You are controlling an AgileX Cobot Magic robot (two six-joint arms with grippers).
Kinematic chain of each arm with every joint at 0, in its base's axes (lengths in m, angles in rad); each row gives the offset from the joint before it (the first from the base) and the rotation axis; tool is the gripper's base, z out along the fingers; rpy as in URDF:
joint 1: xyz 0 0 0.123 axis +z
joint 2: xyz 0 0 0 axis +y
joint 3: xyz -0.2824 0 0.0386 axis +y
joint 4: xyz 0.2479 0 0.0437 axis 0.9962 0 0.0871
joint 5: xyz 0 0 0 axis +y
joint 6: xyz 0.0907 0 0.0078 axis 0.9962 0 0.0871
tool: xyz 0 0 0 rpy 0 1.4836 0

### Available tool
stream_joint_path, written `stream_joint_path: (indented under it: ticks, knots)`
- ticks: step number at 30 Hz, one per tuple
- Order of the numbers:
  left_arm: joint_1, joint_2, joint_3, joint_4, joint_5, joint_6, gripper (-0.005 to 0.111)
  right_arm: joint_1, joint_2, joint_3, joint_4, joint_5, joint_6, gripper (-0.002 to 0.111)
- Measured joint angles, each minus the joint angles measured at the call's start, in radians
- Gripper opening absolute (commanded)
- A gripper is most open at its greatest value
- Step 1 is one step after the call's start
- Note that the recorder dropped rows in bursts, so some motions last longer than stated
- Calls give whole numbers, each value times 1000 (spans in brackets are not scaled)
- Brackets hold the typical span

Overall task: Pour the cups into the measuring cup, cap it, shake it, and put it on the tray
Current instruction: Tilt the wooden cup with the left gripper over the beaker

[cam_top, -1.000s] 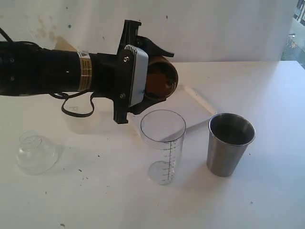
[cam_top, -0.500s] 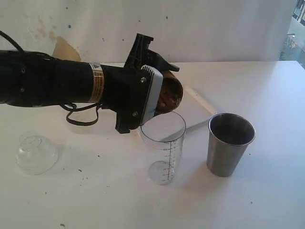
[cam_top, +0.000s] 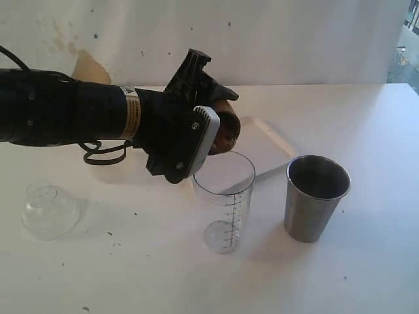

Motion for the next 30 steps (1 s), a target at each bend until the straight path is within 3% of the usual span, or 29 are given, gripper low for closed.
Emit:
stream_joint_path:
  ticks: [30]
  knots:
    - [-50,0,-20,-94,88,106,0,0,0,0,0,0,0,0]
